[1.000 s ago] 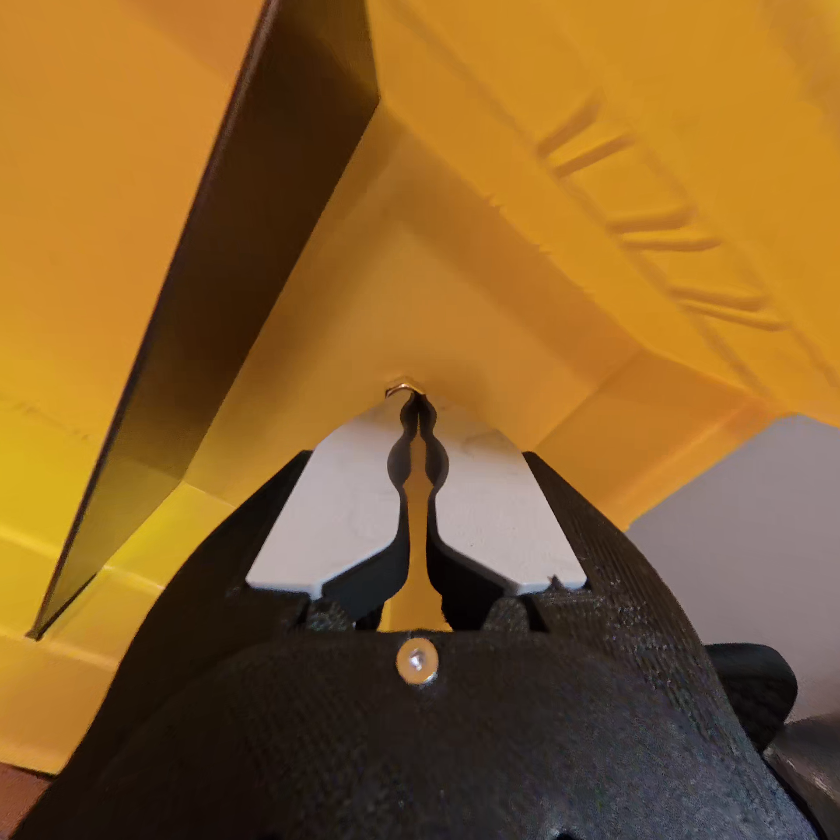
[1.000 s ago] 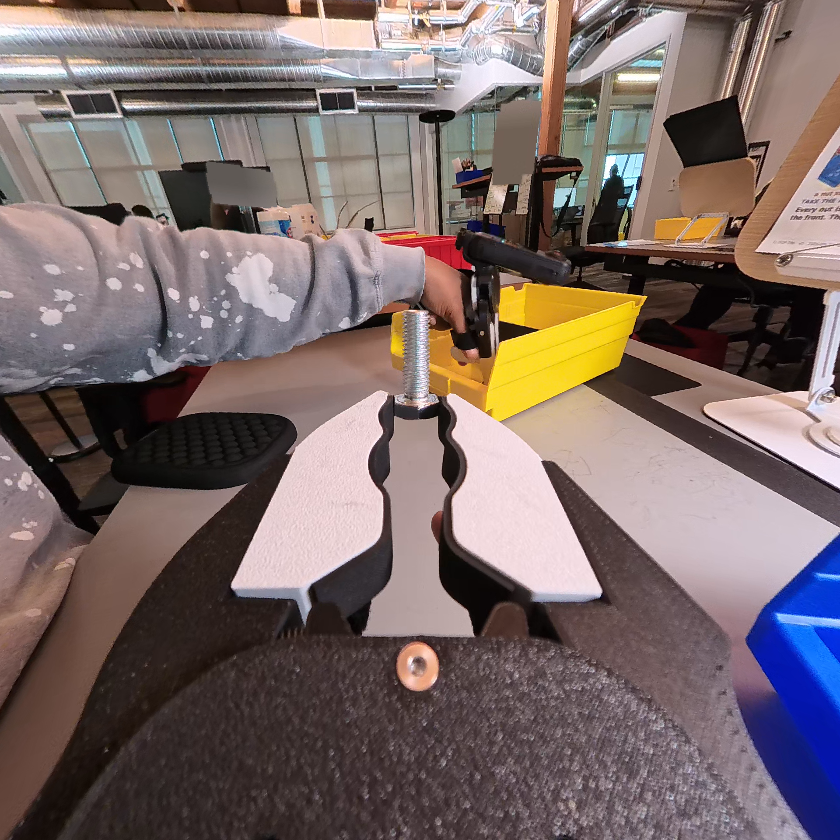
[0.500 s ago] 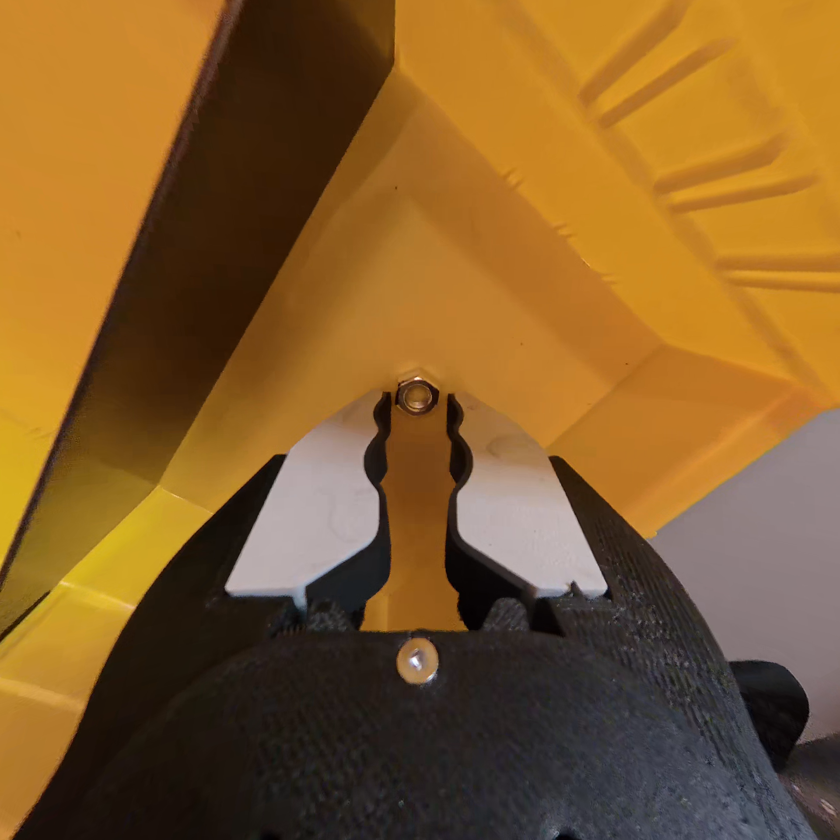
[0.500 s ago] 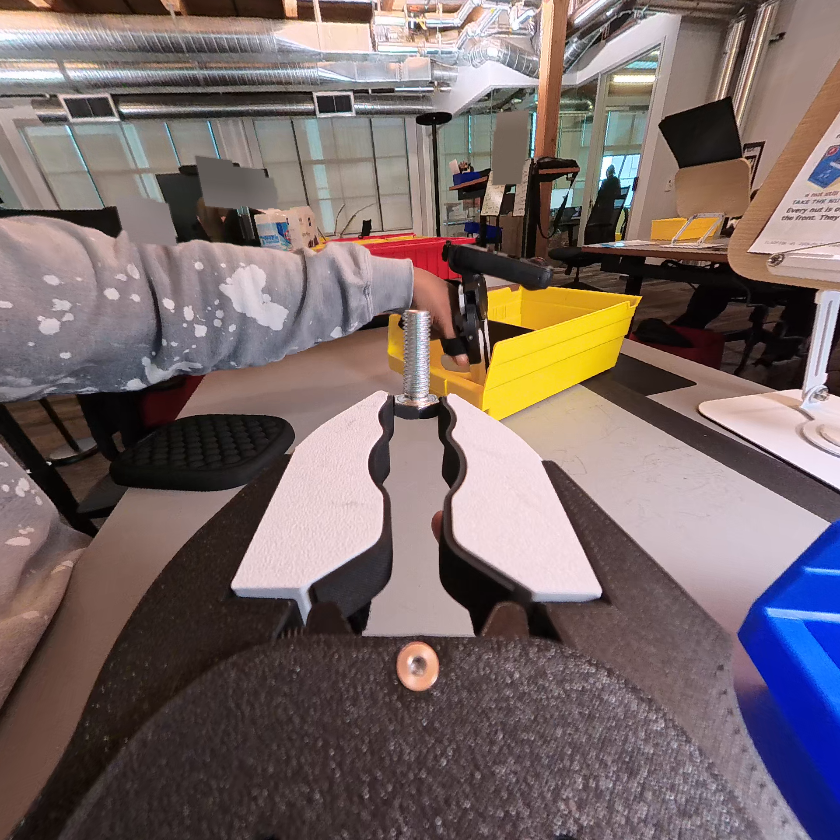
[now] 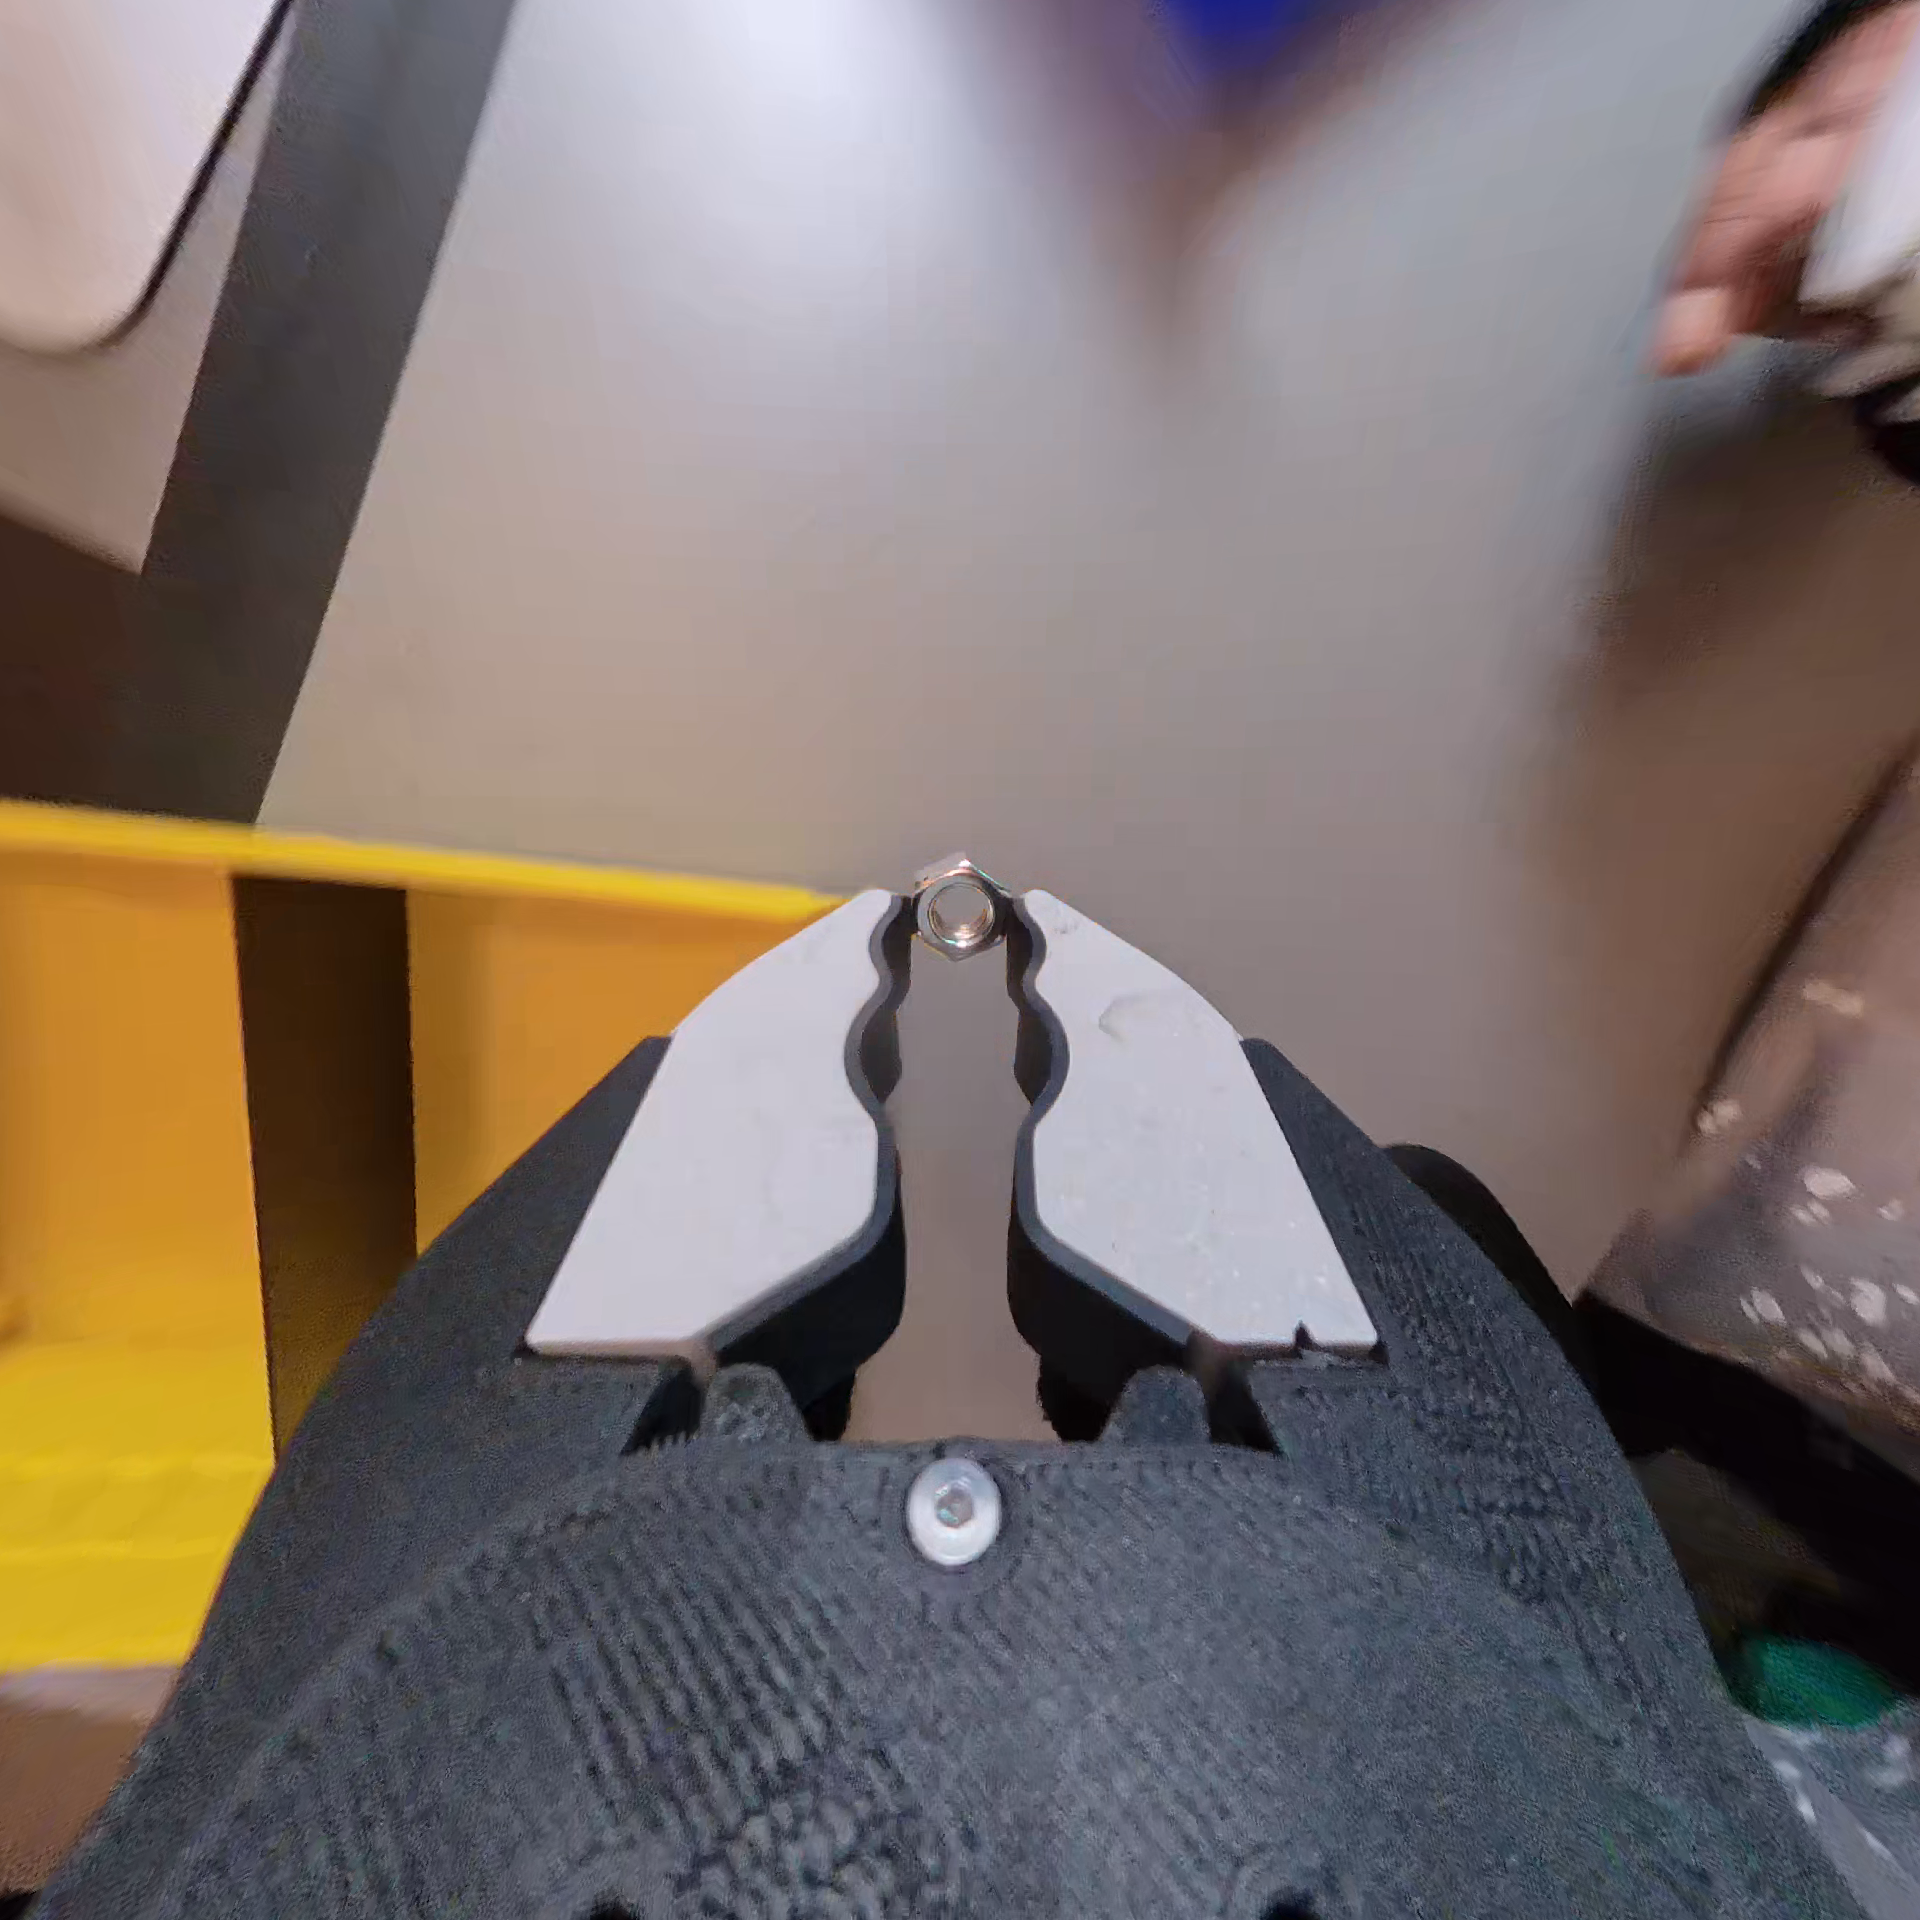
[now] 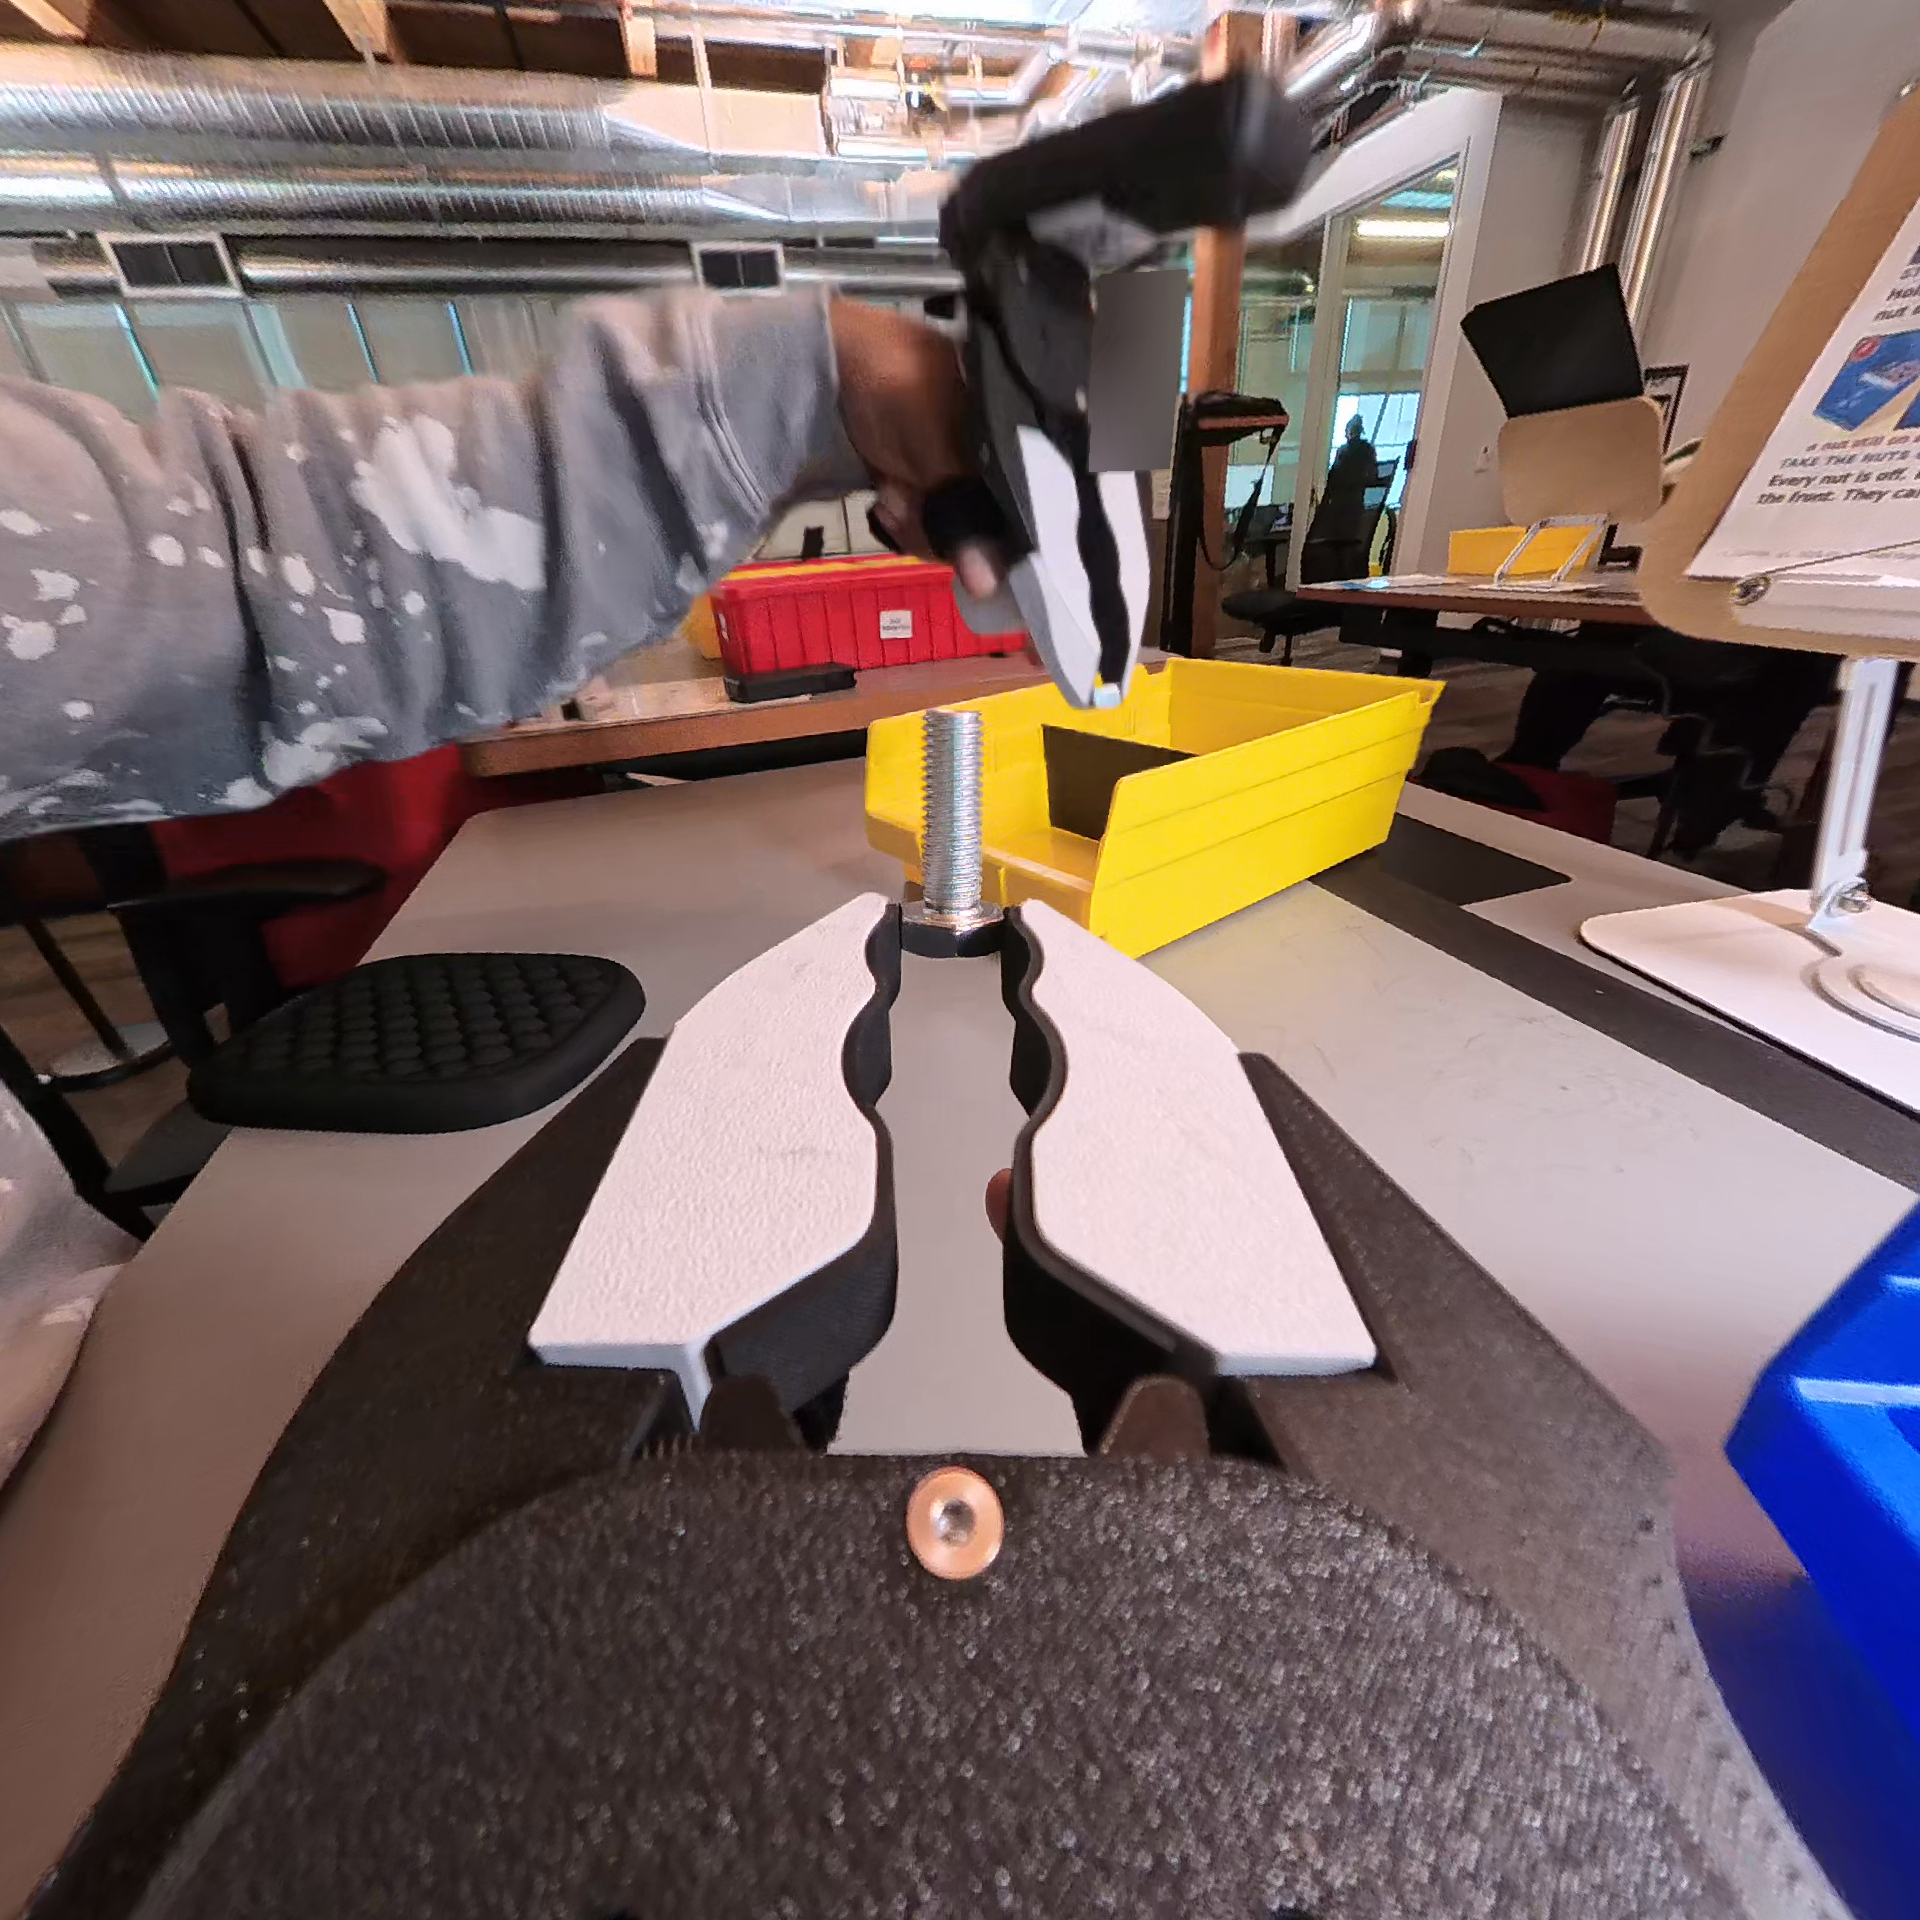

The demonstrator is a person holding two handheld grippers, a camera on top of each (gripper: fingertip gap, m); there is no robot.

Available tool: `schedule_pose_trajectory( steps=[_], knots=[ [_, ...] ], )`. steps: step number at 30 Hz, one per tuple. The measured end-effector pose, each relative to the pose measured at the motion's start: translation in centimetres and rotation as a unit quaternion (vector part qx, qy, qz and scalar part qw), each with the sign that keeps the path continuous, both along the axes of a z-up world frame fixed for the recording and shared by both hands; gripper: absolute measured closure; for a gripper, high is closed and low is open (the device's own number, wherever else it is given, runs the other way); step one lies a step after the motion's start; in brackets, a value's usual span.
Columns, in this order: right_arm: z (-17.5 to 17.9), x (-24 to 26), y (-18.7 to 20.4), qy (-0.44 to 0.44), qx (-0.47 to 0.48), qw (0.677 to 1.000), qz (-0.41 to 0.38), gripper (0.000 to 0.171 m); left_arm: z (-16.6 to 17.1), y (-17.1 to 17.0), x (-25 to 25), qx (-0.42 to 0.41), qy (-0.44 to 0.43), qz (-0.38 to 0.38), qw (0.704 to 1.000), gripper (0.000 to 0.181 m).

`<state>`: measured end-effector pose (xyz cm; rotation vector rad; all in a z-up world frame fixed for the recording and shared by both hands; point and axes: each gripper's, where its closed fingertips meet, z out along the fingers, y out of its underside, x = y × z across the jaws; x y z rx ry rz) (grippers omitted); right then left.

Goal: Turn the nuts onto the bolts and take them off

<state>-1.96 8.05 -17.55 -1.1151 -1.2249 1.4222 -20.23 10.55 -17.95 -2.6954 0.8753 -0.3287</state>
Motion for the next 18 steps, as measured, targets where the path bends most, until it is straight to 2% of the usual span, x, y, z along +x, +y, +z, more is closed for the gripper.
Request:
schedule_pose_trajectory(
  steps=[1, 5, 9, 13, 18],
  knots=[
    [-0.2, -0.1, -0.1, 0.0, 0.001, 1.0, -0.004, 0.153, 1.1, -0.4, 2.1, 0.004, -0.002, -0.036, 0.999, 0.163],
    [-0.8, -0.7, -0.9, -0.007, 0.005, 1.0, -0.008, 0.153, 3.7, -2.7, 10.1, 0.003, -0.005, -0.167, 0.986, 0.163],
    [-1.1, -1.2, -2.1, -0.005, 0.009, 1.0, -0.001, 0.153, 4.0, -4.4, 15.4, -0.009, 0.001, -0.248, 0.969, 0.163],
    [-1.0, -1.4, -2.8, -0.002, 0.016, 1.0, -0.001, 0.153, 3.4, -5.1, 18.1, -0.019, 0.012, -0.283, 0.959, 0.163],
    [-0.4, -1.0, -2.5, 0.012, 0.016, 1.0, -0.007, 0.153, 3.3, -5.0, 19.0, -0.019, 0.015, -0.285, 0.958, 0.163]
  ],
)
